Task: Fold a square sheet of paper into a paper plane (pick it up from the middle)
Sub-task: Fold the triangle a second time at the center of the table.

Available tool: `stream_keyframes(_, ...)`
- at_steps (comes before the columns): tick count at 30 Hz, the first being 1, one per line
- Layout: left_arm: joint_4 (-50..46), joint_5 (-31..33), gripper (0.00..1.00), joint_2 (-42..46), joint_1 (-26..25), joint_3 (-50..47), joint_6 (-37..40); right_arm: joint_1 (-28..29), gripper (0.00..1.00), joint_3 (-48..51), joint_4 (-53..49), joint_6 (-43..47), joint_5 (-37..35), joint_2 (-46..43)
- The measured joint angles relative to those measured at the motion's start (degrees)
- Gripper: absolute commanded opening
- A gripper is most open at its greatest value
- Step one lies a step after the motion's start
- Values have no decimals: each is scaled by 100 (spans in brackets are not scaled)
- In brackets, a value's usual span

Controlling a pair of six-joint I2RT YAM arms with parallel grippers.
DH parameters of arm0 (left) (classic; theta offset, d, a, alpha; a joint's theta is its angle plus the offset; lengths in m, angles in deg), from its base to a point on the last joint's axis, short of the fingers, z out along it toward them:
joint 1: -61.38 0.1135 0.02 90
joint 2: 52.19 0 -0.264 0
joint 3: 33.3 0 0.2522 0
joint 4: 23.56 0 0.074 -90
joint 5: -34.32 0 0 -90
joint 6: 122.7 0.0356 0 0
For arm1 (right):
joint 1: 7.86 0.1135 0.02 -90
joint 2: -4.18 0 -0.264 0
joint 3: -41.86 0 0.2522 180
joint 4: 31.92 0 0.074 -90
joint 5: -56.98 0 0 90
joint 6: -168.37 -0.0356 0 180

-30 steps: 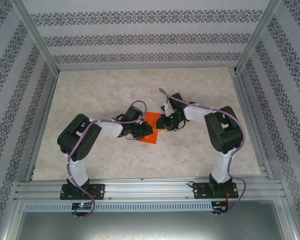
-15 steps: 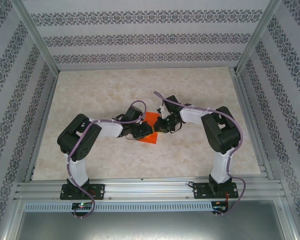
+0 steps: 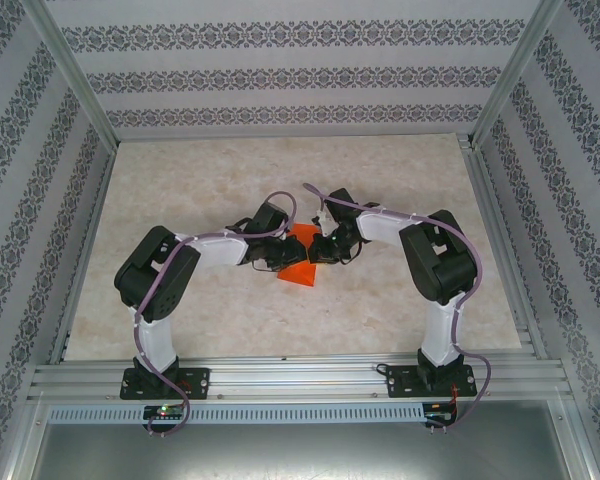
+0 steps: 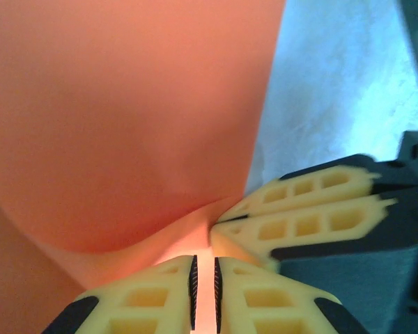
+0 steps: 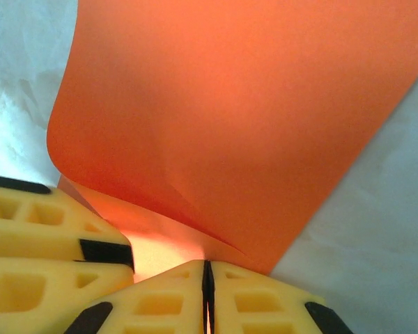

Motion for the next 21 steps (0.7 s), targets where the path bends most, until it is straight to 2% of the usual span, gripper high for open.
stream_keyframes(15, -2, -162, 18, -271, 284, -2, 289, 2, 10, -103, -149, 208, -55, 57)
stream_keyframes(21, -120, -238, 18, -127, 861, -153, 538, 2, 10, -125, -184, 240, -79, 63)
